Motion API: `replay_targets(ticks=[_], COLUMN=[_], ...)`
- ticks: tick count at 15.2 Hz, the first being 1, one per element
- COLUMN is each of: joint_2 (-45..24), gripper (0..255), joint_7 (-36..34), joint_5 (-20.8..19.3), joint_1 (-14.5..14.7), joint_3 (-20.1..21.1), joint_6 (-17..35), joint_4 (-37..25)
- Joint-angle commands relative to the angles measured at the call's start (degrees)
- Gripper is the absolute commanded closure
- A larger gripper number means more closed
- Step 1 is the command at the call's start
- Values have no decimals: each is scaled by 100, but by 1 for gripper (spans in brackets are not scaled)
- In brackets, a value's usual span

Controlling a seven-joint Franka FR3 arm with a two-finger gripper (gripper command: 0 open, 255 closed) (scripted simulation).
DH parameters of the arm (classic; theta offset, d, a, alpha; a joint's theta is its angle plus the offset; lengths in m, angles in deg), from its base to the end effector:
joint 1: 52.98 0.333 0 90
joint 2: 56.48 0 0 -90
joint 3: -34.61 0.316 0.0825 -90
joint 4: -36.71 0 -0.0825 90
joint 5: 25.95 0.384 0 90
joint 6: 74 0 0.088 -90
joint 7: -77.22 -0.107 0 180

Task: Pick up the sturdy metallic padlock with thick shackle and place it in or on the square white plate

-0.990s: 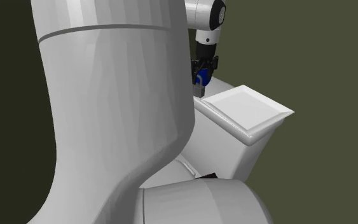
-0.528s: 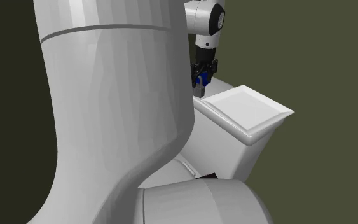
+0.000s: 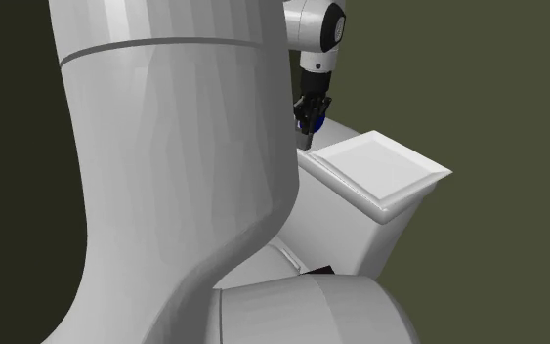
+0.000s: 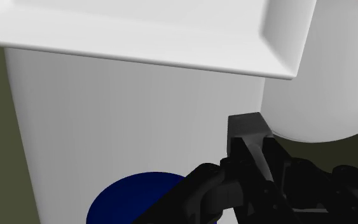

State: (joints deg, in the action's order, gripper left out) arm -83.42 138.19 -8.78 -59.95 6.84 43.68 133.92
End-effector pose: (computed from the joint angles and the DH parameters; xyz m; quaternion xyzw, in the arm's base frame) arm 0.5668 -0.3339 0.3434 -0.9841 -0.1740 -0.0009 0.0343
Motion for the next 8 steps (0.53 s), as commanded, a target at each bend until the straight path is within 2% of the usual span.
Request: replay_targets(ticks=[1,8], joint_2=[-28,62], gripper=[255,255], joint_7=[-7,-38], joint_5=[-3,-61], joint_1=[2,6], joint_3=[3,-33], joint_6=[16,-167], joint_4=[23,-79])
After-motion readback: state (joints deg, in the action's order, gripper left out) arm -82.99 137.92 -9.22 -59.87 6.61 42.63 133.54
